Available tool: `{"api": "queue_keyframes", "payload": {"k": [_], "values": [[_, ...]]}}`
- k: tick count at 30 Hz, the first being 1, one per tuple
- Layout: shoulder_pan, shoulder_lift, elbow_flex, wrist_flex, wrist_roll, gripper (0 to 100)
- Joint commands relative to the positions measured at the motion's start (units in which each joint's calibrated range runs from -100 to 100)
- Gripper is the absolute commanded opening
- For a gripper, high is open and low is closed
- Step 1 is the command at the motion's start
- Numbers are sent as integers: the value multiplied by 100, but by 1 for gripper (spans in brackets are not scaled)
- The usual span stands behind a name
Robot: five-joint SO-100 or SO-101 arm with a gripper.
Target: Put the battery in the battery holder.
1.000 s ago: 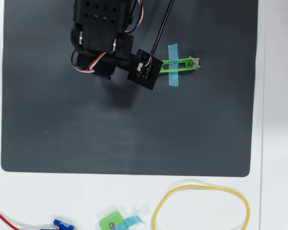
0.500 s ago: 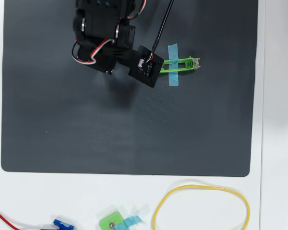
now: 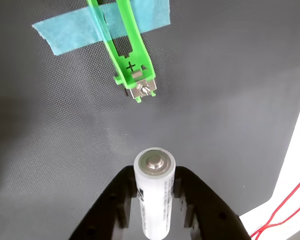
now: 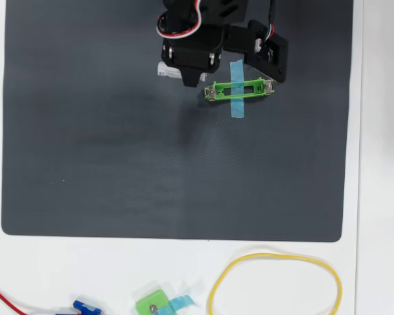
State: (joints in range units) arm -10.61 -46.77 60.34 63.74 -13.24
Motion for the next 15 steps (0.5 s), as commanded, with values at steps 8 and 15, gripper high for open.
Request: {"api": "queue_keyframes", "payload": {"k": [8,15], "values": [[-1611,-256,-17,147,-241,0],[-2660,-197,-17,-229,-559,0]]}}
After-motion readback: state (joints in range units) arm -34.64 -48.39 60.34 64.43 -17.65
